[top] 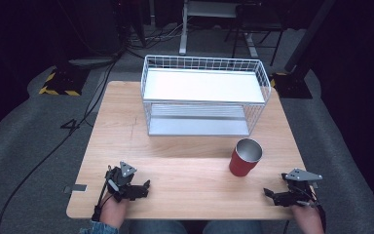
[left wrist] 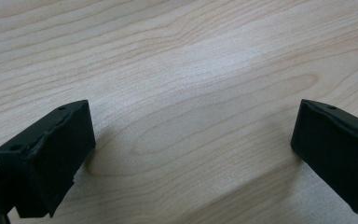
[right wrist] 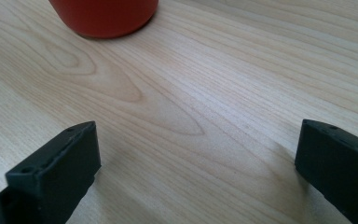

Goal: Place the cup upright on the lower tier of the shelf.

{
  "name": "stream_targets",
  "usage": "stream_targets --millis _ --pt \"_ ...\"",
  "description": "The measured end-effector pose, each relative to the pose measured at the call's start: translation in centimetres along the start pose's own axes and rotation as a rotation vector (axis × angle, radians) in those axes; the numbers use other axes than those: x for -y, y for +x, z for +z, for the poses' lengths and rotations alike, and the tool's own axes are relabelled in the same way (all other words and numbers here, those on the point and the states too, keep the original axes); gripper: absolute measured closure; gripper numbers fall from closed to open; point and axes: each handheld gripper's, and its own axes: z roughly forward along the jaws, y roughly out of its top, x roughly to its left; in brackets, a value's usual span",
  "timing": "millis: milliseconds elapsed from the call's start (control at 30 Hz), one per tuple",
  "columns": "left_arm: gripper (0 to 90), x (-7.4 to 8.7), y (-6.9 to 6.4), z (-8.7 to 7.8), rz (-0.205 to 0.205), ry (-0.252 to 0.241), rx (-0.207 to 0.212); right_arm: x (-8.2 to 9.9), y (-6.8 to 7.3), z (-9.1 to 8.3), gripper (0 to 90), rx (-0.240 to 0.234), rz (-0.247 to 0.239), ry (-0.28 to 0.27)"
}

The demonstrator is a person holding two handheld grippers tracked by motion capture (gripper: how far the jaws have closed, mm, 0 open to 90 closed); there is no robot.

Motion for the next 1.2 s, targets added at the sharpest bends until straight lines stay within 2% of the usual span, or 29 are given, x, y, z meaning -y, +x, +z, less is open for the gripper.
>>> stream_targets --millis 133,333,367,433,467,500,533,633,733,800,833,933,1067,1200 --pt "0.1 -0.1 0.1 0.1 -0.005 0.001 -0.004 -0.1 0.2 -0.6 0.0 0.002 0.016 -0.039" --pt "0.1 -0.4 0.1 0.4 -0.013 0.000 -0.010 -0.6 0.9 -1.8 0.0 0.017 -0.001 -0.111" --pt "0.1 -0.5 0.2 0.4 -0.013 0.001 -0.009 -0.8 1.1 -2.0 0.2 -0.004 0.004 -0.135" --pt "0.0 -0.5 0.2 0.4 -0.012 0.000 -0.011 -0.9 1.3 -2.1 1.1 -0.014 0.006 -0.147" --pt "0.0 -0.5 0.2 0.4 -0.012 0.001 -0.010 -1.0 1.4 -2.3 4.6 -0.025 0.005 -0.163" --pt "0.1 -0.5 0.1 0.5 -0.013 0.001 -0.010 -1.2 1.7 -2.6 15.4 -0.052 -0.010 -0.194" --pt "0.0 -0.5 0.1 0.5 -0.014 -0.001 -0.011 -1.3 1.8 -2.7 15.7 -0.060 -0.017 -0.205" --pt "0.0 -0.6 0.1 0.5 -0.010 -0.002 -0.011 -1.8 2.3 -3.2 15.2 -0.040 -0.031 -0.239" --pt "0.0 -0.6 0.1 0.5 -0.007 -0.001 -0.010 -2.1 2.6 -3.7 15.1 -0.033 -0.020 -0.290" --pt "0.0 -0.6 0.1 0.5 -0.007 -0.001 -0.010 -2.3 2.6 -3.8 14.5 -0.030 -0.013 -0.302" --pt "0.1 -0.6 0.1 0.5 -0.006 -0.001 -0.011 -2.6 2.7 -3.9 11.1 -0.034 0.007 -0.322" --pt "0.1 -0.6 0.1 0.5 -0.007 -0.001 -0.011 -2.9 2.9 -3.8 11.0 -0.047 0.036 -0.345" --pt "0.1 -0.6 0.1 0.5 -0.008 -0.001 -0.010 -3.3 3.1 -3.6 11.0 -0.072 0.044 -0.382" --pt "0.1 -0.6 0.1 0.5 -0.008 -0.001 -0.010 -4.1 3.4 -3.4 11.0 -0.076 0.046 -0.423"
